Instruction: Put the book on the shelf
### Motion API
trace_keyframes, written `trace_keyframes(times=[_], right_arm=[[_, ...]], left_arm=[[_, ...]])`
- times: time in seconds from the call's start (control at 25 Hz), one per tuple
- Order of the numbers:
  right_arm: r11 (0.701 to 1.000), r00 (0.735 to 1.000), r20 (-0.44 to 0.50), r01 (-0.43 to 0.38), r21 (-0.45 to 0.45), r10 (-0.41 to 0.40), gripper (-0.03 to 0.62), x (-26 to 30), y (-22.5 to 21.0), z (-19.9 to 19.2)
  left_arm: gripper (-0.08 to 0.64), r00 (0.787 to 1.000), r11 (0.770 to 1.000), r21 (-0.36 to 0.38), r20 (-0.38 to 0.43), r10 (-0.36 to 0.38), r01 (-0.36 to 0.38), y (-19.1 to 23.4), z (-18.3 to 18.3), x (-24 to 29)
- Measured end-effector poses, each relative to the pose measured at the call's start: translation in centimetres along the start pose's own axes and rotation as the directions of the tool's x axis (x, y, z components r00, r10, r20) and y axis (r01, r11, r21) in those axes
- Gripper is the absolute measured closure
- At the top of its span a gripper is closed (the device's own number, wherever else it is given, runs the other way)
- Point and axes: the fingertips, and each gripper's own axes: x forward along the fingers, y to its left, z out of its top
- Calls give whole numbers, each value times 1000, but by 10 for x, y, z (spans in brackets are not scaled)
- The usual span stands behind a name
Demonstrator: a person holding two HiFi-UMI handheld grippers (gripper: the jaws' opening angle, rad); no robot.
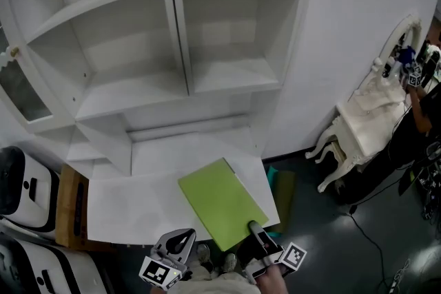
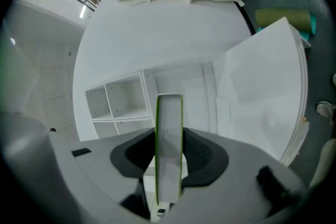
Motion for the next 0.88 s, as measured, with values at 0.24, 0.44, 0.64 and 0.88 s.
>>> trace_keyframes(times=[0.24,0.44,0.64,0.88], right_arm=[[994,999,49,-8,-104,13,442,9,22,6],[959,997,64,-25,-283,45,443,18,53,8],[902,994,60,-57,-427,91,442,30,88,8],[809,991,55,-69,-583,124,443,46,122,5]], left_arm=[[551,998,998,14,16,-66,66,19,16,24],[551,993,993,8,12,-118,118,31,29,35],[551,988,988,4,1,-154,154,41,41,43],[551,983,983,15,11,-185,185,54,55,46]])
